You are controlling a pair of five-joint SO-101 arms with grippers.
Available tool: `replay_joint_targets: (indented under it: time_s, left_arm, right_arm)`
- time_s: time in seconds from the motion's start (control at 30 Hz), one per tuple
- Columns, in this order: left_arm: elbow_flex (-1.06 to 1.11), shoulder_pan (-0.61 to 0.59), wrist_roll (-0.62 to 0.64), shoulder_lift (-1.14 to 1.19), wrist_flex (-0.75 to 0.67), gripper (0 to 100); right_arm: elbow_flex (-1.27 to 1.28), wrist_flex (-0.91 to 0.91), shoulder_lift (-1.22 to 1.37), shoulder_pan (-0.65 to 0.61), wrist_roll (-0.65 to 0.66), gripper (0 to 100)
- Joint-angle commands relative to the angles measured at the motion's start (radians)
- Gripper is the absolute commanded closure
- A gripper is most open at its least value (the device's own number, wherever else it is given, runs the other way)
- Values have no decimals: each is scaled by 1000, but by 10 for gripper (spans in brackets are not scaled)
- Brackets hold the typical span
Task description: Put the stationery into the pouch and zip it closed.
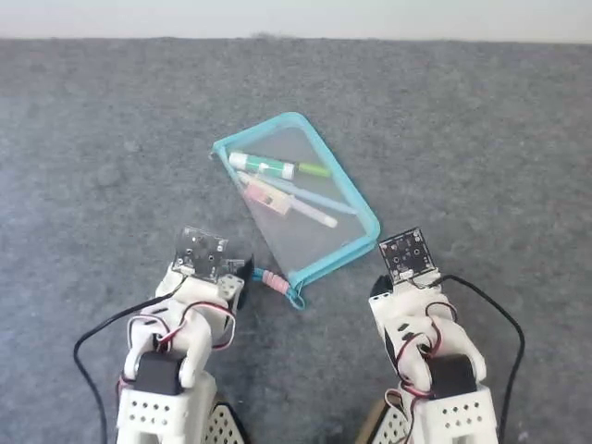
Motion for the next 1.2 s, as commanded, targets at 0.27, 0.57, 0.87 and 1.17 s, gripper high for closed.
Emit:
replay_joint_targets:
  time_s: [0.27,0.57,0.87,1.17]
  left_arm:
    - [-8,-137,2,-17,120,803]
    - [-8,-262,-89,-17,120,984]
    - [-8,-264,-91,-17,127,987]
    - [-8,-264,-89,-17,127,987]
  right_arm:
    - [18,128,-22,13,-14,989]
    - [18,134,-22,13,-12,990]
    - [18,136,-22,13,-12,990]
    - [18,136,-22,12,-12,990]
